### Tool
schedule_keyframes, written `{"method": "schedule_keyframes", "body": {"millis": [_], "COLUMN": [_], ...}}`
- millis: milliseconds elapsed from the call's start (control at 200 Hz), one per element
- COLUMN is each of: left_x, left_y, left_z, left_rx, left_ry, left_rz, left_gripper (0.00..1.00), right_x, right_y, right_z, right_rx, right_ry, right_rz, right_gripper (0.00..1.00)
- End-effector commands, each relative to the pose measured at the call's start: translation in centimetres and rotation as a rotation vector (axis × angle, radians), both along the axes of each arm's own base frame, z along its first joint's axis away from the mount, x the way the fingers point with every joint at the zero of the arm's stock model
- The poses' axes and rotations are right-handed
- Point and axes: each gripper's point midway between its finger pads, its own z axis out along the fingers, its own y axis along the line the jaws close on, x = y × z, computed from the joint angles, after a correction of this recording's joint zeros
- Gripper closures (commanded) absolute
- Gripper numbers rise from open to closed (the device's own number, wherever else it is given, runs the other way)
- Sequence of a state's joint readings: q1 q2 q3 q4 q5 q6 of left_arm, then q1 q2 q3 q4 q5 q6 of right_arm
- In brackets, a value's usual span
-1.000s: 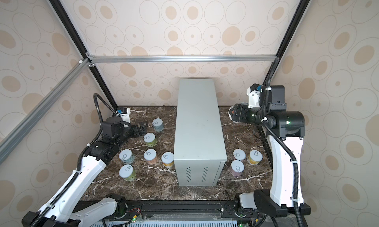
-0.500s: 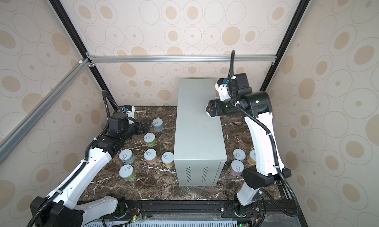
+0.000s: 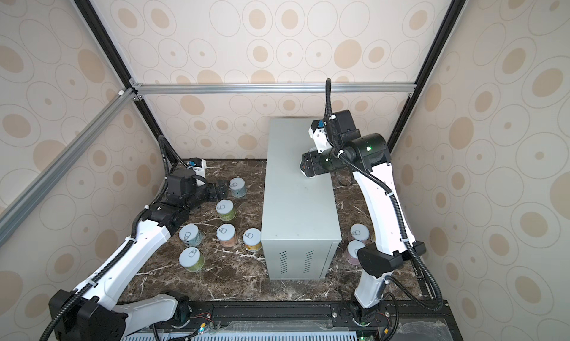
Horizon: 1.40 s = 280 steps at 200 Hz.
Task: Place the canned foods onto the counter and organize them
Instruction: 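Move the held orange can to the cabinet's far end and lower it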
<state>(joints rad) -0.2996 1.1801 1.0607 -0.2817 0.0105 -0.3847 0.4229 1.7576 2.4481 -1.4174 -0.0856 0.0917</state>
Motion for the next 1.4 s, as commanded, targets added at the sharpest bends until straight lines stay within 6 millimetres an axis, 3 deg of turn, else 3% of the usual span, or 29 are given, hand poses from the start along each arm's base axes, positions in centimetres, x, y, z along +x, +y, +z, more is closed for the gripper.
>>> {"method": "schedule_keyframes", "body": {"millis": [0,275,665,1080,1395], "left_x": [0.1,-0.4,-1.8,-2.6,-2.2], "left_y": [-0.2,0.0,0.9,0.8,-0.3], "left_z": [1.9,2.8,4.6,4.9,4.2], "left_rx": [-0.004,-0.009,0.001,-0.037,-0.061], "left_ry": [-0.053,-0.072,-0.103,-0.155,-0.151], "left_rz": [-0.006,-0.003,0.021,0.007,-0.037], "left_gripper": [0.01,0.01,0.01,0.01,0.01], "right_x": [0.3,0.0,-2.2,-3.3,-1.8], "right_y": [-0.1,0.0,-0.8,-1.3,-0.6], "right_z": [0.0,1.3,5.5,3.5,2.0], "right_rx": [-0.026,-0.009,0.103,0.215,0.232], "right_ry": [-0.013,-0.057,-0.208,-0.310,-0.301], "right_rz": [-0.001,0.002,-0.014,-0.056,-0.069], "right_gripper": [0.20,0.02,0.00,0.01,0.11]}}
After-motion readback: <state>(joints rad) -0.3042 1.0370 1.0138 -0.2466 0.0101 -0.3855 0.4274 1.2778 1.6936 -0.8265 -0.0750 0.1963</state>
